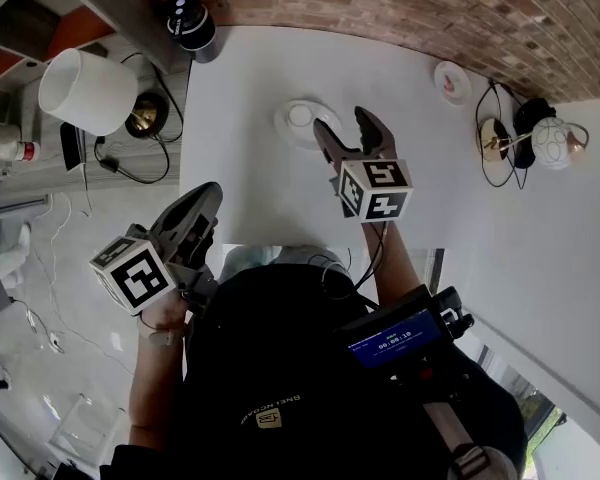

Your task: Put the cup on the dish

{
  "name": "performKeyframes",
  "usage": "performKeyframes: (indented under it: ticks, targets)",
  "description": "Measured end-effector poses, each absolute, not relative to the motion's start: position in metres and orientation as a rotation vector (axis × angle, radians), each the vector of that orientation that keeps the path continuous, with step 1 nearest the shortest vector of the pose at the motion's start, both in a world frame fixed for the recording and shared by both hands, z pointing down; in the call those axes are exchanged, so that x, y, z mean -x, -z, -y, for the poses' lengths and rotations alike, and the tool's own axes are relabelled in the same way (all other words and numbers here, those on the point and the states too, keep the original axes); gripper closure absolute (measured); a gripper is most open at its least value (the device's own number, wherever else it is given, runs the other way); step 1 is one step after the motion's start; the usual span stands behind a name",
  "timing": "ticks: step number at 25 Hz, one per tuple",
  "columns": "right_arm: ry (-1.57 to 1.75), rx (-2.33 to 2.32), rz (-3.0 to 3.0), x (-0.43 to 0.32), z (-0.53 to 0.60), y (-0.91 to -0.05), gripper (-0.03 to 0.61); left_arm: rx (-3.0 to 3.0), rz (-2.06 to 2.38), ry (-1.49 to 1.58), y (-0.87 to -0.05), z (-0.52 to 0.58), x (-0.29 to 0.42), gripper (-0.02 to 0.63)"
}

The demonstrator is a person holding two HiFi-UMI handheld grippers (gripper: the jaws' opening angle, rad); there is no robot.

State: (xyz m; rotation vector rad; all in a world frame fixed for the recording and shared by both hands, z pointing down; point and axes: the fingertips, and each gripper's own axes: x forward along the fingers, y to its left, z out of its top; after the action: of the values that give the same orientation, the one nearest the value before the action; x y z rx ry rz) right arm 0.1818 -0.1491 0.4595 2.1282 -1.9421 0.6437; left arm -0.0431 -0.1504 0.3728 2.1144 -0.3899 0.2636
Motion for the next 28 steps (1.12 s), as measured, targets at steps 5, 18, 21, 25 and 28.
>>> performKeyframes:
  ticks: [5, 18, 21, 25, 28]
  targets:
    - [-0.593, -2.142, 1.975, -0.175, 0.133, -0.424, 0.253, -2.132, 0.318, -0.261, -0.369, 0.152, 0.027, 0.607]
    - [-0.61, -2.249, 2.132, -0.163, 0.097, -0.348, 0.292, -2.176, 0.117, -0.218, -0.348, 0.143, -0.02, 0.607]
    - [-0.63, -2.296, 2.176, -0.163, 0.091, -0.335, 0.318, -2.196, 0.116, -0.234, -0.346, 0.146, -0.024, 0.607]
    - [-0.672, -2.365, 2.247, -0.168, 0.08, -0.321, 0.361, -2.205, 0.079, -0.206, -0.339, 0.146, -0.034, 0.607]
    - [-0.693, -2.41, 2.293, -0.174, 0.075, -0.311, 0.407, -2.218, 0.07, -0.196, -0.331, 0.147, -0.04, 0.607]
